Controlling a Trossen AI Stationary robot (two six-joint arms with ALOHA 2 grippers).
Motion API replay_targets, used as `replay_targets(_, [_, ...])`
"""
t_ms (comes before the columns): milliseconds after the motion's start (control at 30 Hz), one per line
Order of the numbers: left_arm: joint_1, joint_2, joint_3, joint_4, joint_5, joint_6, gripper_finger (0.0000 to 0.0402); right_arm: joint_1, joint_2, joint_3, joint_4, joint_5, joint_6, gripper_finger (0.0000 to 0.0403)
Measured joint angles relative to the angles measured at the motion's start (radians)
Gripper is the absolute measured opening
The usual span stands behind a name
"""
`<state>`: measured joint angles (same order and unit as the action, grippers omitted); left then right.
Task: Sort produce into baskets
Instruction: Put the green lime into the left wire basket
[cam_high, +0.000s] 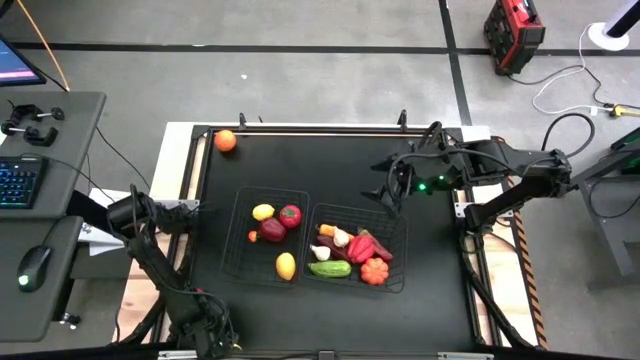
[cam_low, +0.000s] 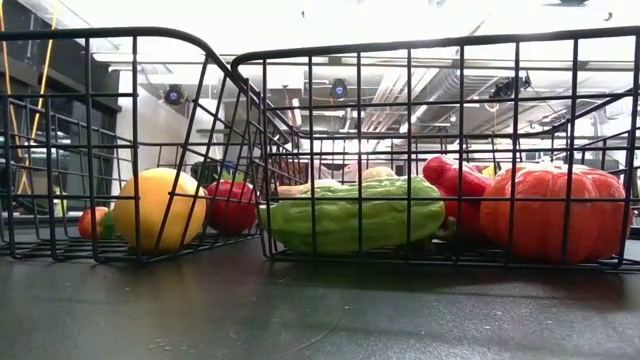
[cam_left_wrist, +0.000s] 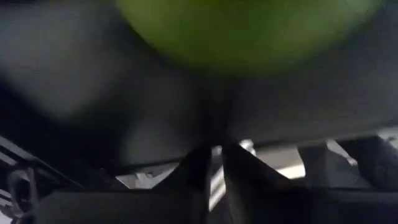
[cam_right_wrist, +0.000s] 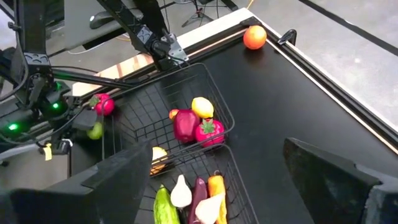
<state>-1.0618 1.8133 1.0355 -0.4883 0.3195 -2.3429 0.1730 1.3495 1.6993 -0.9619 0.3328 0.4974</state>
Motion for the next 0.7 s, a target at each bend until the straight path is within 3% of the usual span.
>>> replay_targets(267, [0.002, -0.127, 0.000, 0.010, -0.026, 0.043, 0.0086, 0.000, 0.000, 0.000, -0.007, -0.018, -0.001, 0.0353])
replay_targets(500, [0.024, -0.337, 0.001, -0.076, -0.304, 0.174, 0.0139, 0.000, 0.000, 0.000, -0.007, -0.018, -0.032, 0.0353])
replay_targets(600, [0.054, -0.402, 0.001, -0.135, -0.297, 0.272, 0.0159, 0.000, 0.000, 0.000, -0.007, -0.018, -0.034, 0.0353])
replay_targets(700, [0.083, -0.442, 0.001, -0.177, -0.225, 0.371, 0.0184, 0.000, 0.000, 0.000, -0.007, -0.019, 0.004, 0.0353])
